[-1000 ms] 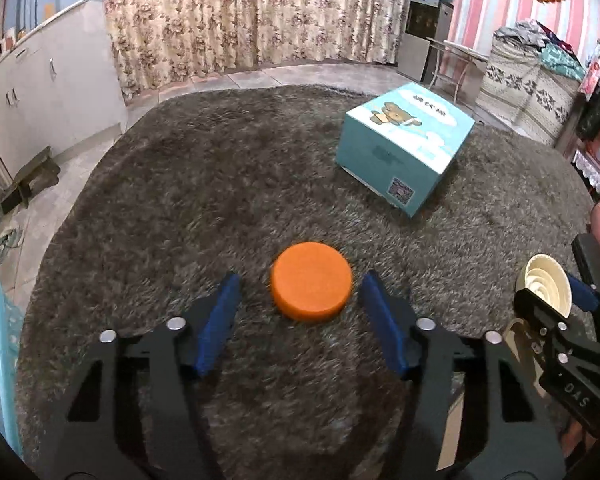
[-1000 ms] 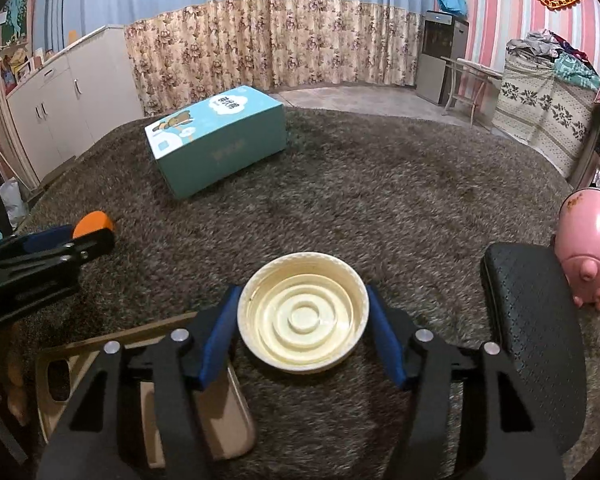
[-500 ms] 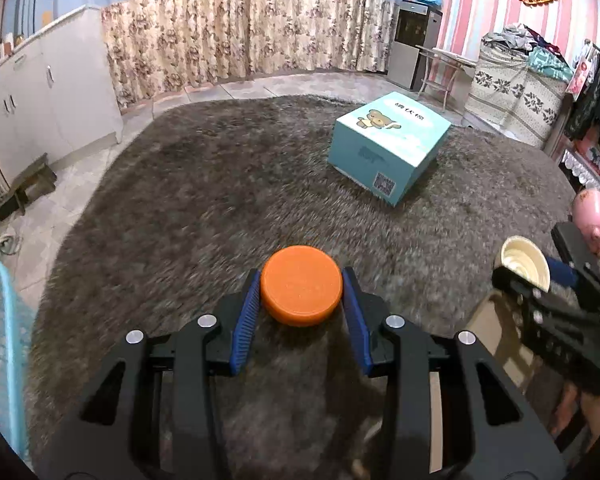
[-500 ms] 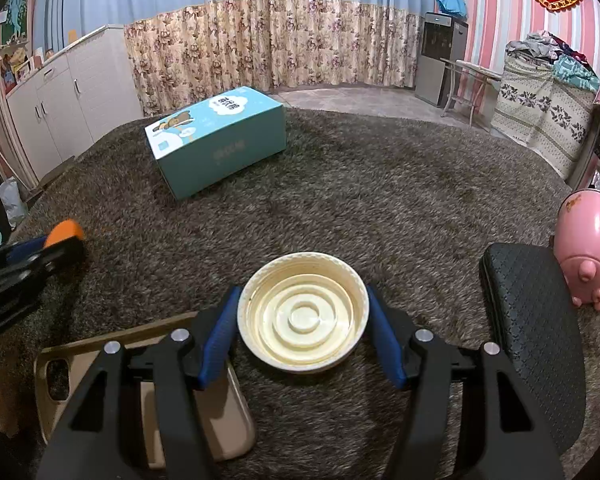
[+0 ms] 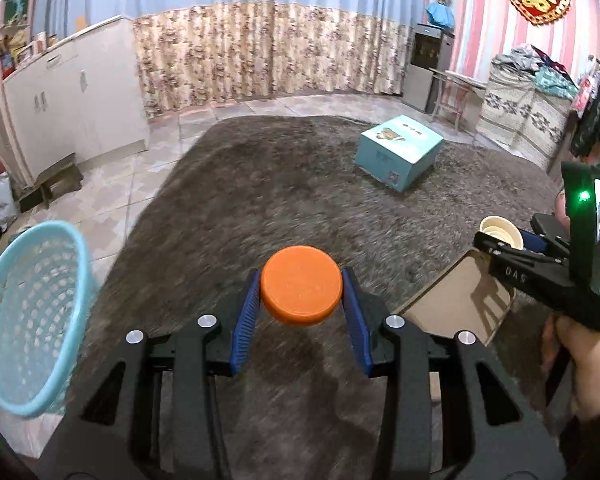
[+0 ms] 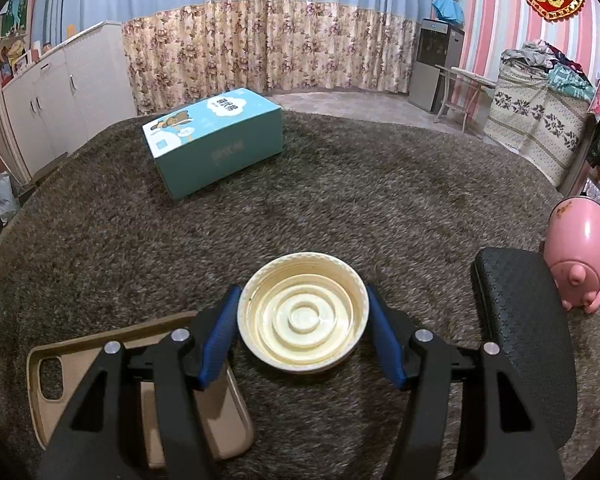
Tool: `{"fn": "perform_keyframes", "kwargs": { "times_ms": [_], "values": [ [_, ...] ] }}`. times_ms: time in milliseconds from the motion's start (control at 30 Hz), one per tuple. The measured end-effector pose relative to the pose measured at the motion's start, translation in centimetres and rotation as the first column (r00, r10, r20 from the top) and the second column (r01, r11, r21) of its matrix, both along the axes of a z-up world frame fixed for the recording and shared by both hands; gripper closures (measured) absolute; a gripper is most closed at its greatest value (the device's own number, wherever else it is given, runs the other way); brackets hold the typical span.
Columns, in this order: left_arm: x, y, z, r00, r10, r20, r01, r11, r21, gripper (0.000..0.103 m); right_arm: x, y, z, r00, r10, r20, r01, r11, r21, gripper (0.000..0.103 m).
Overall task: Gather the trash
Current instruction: 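Carry the orange lid into the basket and open left tool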
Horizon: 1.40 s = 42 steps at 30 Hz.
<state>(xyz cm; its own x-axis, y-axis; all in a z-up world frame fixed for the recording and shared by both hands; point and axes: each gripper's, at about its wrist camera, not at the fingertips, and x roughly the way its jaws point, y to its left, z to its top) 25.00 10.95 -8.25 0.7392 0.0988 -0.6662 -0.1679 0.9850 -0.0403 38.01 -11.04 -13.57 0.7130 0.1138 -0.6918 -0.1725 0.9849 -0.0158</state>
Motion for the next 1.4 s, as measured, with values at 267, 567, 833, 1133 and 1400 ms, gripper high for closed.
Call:
{"fn": "perform_keyframes", "kwargs": {
  "times_ms": [267, 567, 833, 1133, 1400],
  "values": [
    [-3.2, 4.2, 2.0, 0.996, 0.080, 0.034, -0.079, 0.997, -0.016, 0.063, 0.3, -1.0, 0.1, 1.000, -0.019, -0.016, 0.020, 0.999, 0.034, 0.042],
    [-5.8, 9.6, 5.4, 0.984, 0.137, 0.111, -0.138, 0.990, 0.007, 0.063, -3.2, 2.1, 4.7, 0.993, 0.001, 0.121, -0.002, 1.000, 0.005, 0.042],
    [-8.1, 14.6, 7.4, 0.967, 0.196, 0.164, -0.203, 0.979, 0.021, 0.064, -7.2, 10.3, 8.9, 0.961, 0.166, 0.219, -0.179, 0.983, 0.039, 0.042],
    [-10.2, 21.4, 7.2, 0.941, 0.283, 0.185, -0.294, 0.955, 0.030, 0.064, -10.5, 20.9, 10.0, 0.910, 0.342, 0.236, -0.364, 0.930, 0.053, 0.042],
    [-10.4, 26.6, 3.6, 0.934, 0.335, 0.127, -0.343, 0.938, 0.045, 0.063, -12.5, 28.2, 9.5, 0.866, 0.441, 0.237, -0.461, 0.887, 0.035, 0.042]
  ]
}}
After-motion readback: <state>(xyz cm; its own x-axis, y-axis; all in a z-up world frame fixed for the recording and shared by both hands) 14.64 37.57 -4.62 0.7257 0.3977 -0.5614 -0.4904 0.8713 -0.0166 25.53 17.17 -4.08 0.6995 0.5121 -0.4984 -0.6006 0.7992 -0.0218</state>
